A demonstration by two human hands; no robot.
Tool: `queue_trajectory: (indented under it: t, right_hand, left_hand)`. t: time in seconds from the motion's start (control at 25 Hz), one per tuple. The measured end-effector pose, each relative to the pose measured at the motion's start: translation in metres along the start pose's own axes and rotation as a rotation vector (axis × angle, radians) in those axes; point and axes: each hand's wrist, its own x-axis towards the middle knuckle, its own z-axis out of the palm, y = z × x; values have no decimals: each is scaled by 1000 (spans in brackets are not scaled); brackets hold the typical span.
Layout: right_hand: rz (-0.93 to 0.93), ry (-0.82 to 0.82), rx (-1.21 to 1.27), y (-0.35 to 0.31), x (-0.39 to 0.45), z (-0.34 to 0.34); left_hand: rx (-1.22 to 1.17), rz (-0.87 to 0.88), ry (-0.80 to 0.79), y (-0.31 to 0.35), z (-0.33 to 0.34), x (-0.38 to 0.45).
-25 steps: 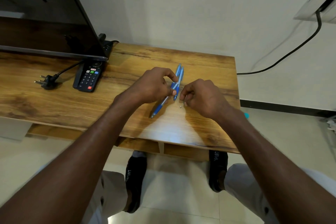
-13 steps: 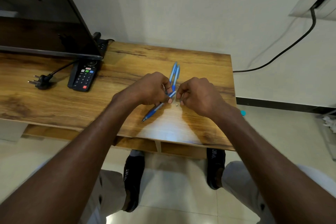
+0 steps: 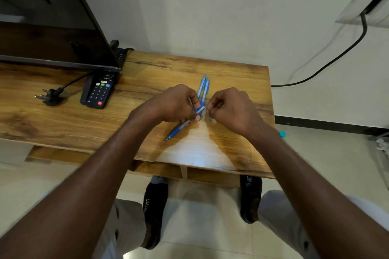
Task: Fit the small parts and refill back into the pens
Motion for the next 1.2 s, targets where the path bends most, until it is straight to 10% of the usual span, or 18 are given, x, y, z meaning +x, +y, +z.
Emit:
queue_trajectory:
  t: [0.4,1.2]
  right_hand:
    - [306,13,939,-14,-7,-30]
    - [210,36,917,-14,-7,-34]
  left_hand:
    - [-356,94,43,-3,-8,0]
    - [-397,128,134,2,-7,1]
